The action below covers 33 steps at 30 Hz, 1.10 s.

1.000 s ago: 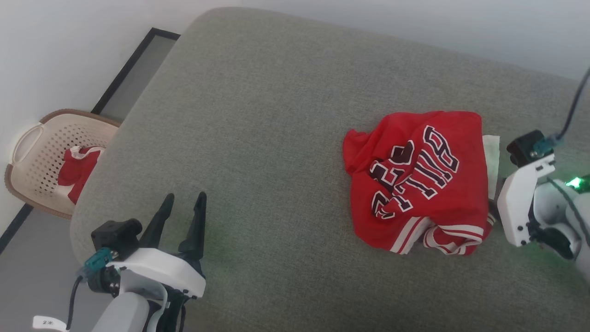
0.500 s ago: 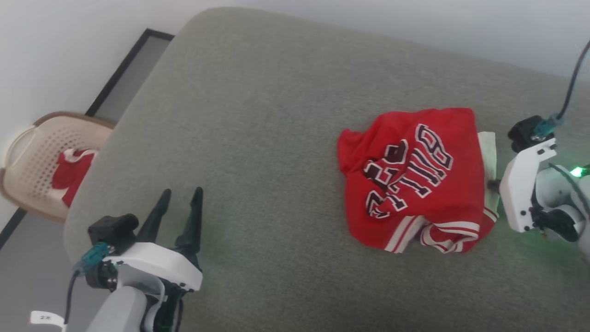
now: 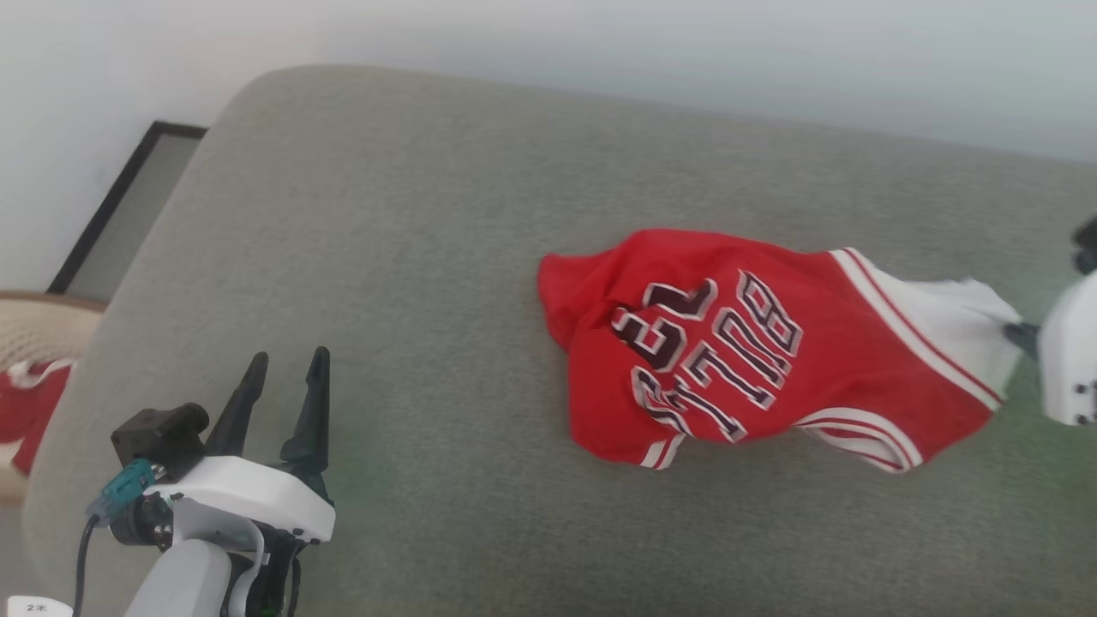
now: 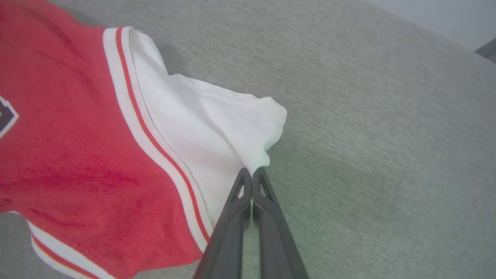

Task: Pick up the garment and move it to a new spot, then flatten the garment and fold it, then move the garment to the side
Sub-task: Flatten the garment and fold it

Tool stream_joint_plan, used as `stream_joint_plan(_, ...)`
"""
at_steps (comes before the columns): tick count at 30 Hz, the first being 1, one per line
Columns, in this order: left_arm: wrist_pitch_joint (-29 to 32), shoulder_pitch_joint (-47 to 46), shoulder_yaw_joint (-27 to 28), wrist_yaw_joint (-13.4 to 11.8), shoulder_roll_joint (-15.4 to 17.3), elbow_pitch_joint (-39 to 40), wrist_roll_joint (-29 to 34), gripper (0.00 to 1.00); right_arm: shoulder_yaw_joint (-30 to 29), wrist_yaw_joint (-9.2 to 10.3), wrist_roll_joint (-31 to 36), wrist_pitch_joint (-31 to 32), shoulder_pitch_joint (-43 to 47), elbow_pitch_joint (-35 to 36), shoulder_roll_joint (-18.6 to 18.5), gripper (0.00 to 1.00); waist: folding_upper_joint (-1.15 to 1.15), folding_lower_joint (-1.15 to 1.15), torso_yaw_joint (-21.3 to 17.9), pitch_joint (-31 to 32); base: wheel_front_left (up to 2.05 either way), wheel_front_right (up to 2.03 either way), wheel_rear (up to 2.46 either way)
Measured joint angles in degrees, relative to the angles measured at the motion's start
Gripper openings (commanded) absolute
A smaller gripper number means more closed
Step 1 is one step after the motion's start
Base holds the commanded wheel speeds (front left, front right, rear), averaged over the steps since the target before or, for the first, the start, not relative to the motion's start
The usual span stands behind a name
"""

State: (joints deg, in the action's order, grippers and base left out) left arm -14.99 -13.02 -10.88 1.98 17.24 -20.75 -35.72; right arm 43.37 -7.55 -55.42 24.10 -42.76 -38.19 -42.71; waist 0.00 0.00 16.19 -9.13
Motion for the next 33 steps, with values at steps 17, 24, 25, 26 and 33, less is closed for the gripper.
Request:
stream_joint_plan(17,1.2,-0.4,-0.9,-0.8,0.7,1.0,0.3,1.0,-9.7,0.01,-5.0,-3.9,12.3,-8.7,0.7,0.0,0.0,0.0,-3.6,1.2,0.0,0.0,0.0)
stream_joint_plan(24,2.4,-0.7,-1.7,-0.7,1.5,1.0,0.5,1.0,-9.8,0.07,-4.5,-4.8,11.2,-12.3,3.8,1.0,0.0,0.0,-3.7,2.1,0.0,0.0,0.0)
stream_joint_plan(25,2.6,-0.9,-1.7,-0.7,1.7,1.1,0.4,1.0,-9.7,0.07,-4.4,-4.9,11.0,-12.4,4.3,1.0,0.0,0.0,-3.8,2.4,0.0,0.0,0.0)
stream_joint_plan(26,3.1,-1.0,-1.8,-0.6,1.9,1.1,0.3,1.0,-9.4,0.07,-4.0,-5.3,10.8,-12.4,4.7,1.0,0.0,0.0,-3.9,2.6,0.0,0.0,0.0)
stream_joint_plan(33,7.2,-1.1,-2.4,0.5,3.4,2.8,-0.7,1.0,-9.0,0.05,-2.8,-9.5,10.8,-10.0,5.4,1.0,0.0,0.0,-6.3,4.7,0.0,0.0,0.0)
